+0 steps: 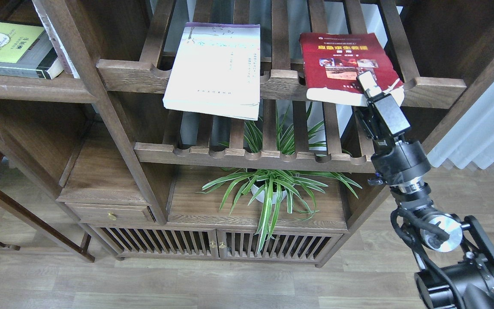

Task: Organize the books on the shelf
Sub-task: 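Grasp the red book with the right gripper and pull it down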

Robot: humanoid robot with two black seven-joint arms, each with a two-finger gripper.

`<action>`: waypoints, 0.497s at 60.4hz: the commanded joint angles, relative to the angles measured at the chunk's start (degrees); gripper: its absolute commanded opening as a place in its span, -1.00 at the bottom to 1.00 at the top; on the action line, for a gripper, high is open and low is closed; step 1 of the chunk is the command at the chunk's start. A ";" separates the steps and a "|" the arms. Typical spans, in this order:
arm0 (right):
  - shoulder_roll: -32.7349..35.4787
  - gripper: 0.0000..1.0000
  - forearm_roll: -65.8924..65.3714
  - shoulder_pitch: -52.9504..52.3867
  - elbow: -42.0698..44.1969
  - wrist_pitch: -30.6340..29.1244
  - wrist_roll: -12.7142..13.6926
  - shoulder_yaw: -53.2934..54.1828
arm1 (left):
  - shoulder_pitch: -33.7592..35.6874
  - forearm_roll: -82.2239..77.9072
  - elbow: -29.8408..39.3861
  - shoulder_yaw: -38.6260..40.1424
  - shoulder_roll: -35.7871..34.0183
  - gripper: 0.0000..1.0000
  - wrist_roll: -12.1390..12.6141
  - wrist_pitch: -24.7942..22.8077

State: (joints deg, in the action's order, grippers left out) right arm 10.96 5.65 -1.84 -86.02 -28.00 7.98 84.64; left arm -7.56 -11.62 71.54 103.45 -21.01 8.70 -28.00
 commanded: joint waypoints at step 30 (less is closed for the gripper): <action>-2.78 -0.92 0.59 10.53 -2.04 0.00 -0.07 -2.55 | -0.53 0.02 -2.99 -1.23 0.09 1.00 0.09 0.00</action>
State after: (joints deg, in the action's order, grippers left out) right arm 9.37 6.21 4.48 -88.02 -28.04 7.85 83.21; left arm -7.78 -11.60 69.65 103.33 -21.01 8.70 -28.00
